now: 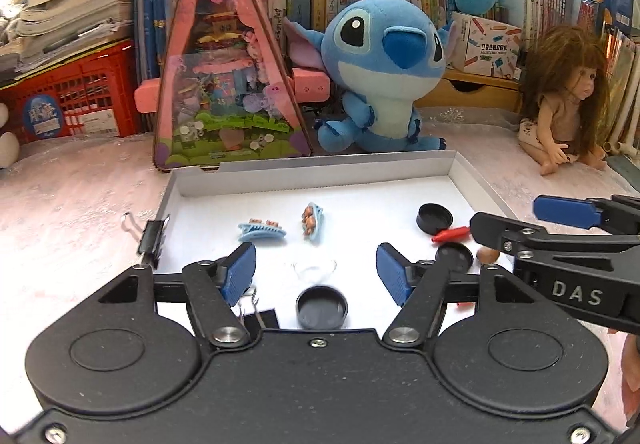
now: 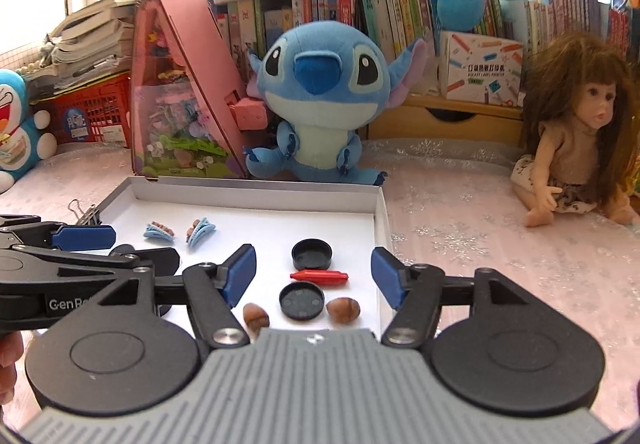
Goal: Organize rigid objects
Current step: 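Withdraw both open tools back from the tray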
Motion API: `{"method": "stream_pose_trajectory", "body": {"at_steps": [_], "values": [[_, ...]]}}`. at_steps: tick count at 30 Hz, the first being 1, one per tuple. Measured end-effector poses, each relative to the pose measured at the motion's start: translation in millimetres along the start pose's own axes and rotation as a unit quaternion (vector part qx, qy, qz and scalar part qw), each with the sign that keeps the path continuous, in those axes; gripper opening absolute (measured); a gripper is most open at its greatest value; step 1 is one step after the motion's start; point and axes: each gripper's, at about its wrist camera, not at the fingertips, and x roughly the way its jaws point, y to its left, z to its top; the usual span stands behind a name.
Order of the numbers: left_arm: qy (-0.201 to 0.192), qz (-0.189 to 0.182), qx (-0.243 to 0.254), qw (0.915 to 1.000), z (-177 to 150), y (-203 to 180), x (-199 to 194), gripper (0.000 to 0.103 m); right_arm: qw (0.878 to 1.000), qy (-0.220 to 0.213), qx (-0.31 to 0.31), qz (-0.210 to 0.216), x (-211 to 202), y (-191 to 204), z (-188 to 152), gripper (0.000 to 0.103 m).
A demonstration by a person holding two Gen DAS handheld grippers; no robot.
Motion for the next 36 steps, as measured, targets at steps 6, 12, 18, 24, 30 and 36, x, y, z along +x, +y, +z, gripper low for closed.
{"method": "stream_pose_trajectory", "body": {"at_steps": [6, 12, 18, 24, 30, 36], "values": [[-0.011, -0.003, -0.003, 0.9999, -14.2, 1.9, -25.0, 0.072, 1.000, -0.020, -0.009, -0.003, -25.9, 3.1, -8.8, 0.084], [-0.021, -0.006, -0.003, 0.9998, -28.3, 1.4, -48.0, 0.077, 0.999, -0.032, -0.010, -0.003, -48.2, 4.4, -17.9, 0.087], [-0.027, -0.009, 0.002, 0.9996, -43.2, -0.8, -64.8, 0.078, 0.999, -0.038, -0.010, 0.001, -64.0, 6.7, -27.6, 0.088], [-0.024, -0.012, -0.003, 0.9996, -57.7, -0.7, -74.8, 0.079, 0.999, -0.039, -0.011, 0.005, -73.2, 9.0, -39.7, 0.091], [-0.019, -0.004, -0.005, 0.9998, -71.1, 2.5, -77.1, 0.079, 0.999, -0.034, -0.010, 0.008, -78.0, 11.1, -51.0, 0.093], [-0.022, 0.012, -0.001, 0.9997, -82.3, 3.9, -79.9, 0.080, 0.999, -0.031, -0.012, 0.002, -78.7, 12.7, -61.6, 0.095]]}}
